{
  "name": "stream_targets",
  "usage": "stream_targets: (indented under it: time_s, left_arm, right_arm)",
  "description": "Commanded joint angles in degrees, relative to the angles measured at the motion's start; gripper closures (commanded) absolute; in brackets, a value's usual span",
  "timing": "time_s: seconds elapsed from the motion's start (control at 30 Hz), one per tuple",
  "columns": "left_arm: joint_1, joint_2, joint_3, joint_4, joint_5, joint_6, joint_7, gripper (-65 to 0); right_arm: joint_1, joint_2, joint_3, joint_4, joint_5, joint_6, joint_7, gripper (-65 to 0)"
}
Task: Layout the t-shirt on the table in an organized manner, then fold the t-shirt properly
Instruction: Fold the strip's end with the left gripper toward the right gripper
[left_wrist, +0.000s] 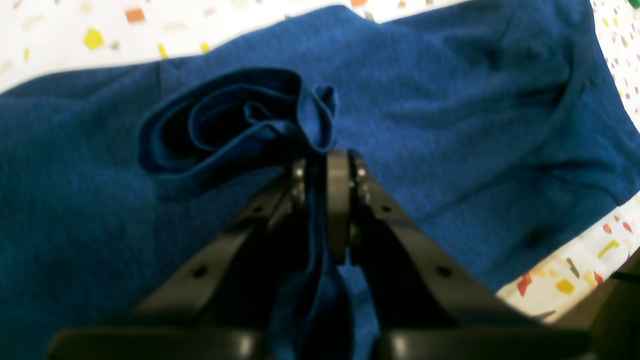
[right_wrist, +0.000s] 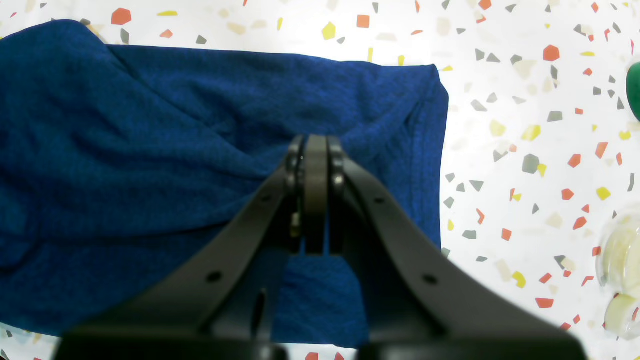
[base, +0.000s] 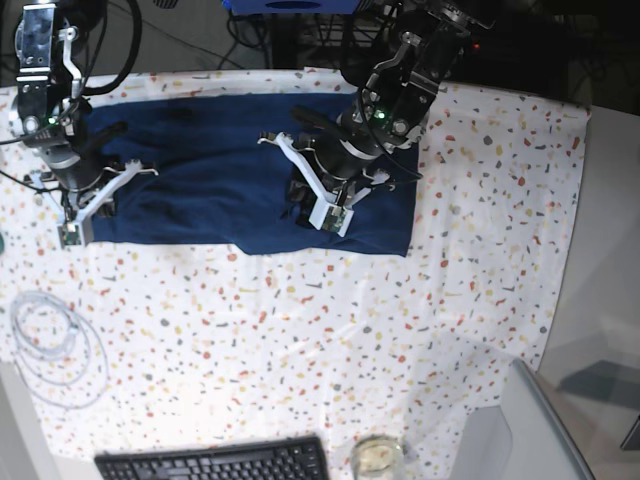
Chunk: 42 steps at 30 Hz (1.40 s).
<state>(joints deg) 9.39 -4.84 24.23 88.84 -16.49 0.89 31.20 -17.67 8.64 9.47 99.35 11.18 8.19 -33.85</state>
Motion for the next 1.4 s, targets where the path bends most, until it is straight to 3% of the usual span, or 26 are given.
stream_targets:
  time_s: [0.0, 1.37]
  left_arm:
    - [-0.6, 0.2, 0.2, 1.2, -0.2, -0.3, -0.8, 0.0]
    - [0.3, 0.2, 0.1, 1.1, 0.0, -0.3, -0.8, 0.0]
  right_arm:
    - [0.5, 0.5, 0.2, 0.9, 0.2, 0.0, 1.2, 0.0]
    - [0.6, 0.5, 0.2, 0.9, 0.2, 0.0, 1.2, 0.0]
